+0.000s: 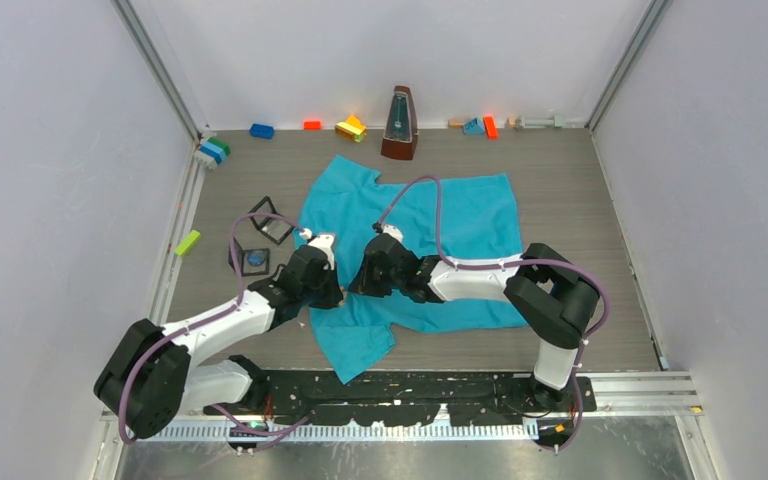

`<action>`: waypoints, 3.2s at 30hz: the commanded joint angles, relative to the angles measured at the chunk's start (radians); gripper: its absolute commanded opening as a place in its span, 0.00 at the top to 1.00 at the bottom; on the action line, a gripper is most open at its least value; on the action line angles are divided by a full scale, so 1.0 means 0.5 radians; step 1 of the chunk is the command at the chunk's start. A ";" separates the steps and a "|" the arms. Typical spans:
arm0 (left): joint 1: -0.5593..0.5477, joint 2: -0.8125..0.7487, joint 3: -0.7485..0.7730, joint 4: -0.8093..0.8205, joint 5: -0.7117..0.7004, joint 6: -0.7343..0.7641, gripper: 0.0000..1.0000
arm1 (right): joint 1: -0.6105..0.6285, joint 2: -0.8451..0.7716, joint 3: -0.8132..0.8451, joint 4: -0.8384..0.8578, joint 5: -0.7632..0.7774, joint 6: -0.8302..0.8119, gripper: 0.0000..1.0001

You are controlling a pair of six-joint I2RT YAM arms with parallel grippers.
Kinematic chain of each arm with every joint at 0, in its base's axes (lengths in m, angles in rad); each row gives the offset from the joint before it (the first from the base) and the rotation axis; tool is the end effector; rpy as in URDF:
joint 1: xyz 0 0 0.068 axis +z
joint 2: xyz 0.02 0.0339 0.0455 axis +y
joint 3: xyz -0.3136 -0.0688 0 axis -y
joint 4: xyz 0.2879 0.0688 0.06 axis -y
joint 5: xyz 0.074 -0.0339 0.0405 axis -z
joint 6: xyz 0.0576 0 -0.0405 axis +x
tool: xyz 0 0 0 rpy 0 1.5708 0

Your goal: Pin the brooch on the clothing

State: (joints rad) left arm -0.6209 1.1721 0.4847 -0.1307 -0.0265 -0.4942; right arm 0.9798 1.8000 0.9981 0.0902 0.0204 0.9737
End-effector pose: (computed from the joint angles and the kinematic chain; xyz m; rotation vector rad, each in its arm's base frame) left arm 0.2032 -0.1435 0.1702 0.1421 2.4421 -0.4840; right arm 0.2429 0.3599 0.1678 0.0040 2.4871 0.9299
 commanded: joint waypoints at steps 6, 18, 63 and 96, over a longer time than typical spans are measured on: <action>-0.010 -0.008 0.058 0.058 -0.040 -0.060 1.00 | 0.010 0.033 0.049 0.086 -0.114 -0.030 0.99; -0.008 -0.009 0.045 0.066 -0.030 -0.078 1.00 | 0.019 0.063 0.048 0.082 -0.120 -0.044 0.99; -0.007 -0.046 0.030 0.056 -0.045 -0.094 1.00 | 0.066 0.093 0.119 -0.010 -0.147 -0.161 0.99; -0.008 -0.227 -0.126 0.187 -0.058 -0.202 1.00 | 0.089 -0.385 -0.035 -0.291 0.093 -0.539 0.53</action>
State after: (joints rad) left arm -0.6216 1.0607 0.4232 -0.1024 -0.0448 -0.5781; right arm 1.0199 1.6268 1.0019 -0.0433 0.0036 0.7723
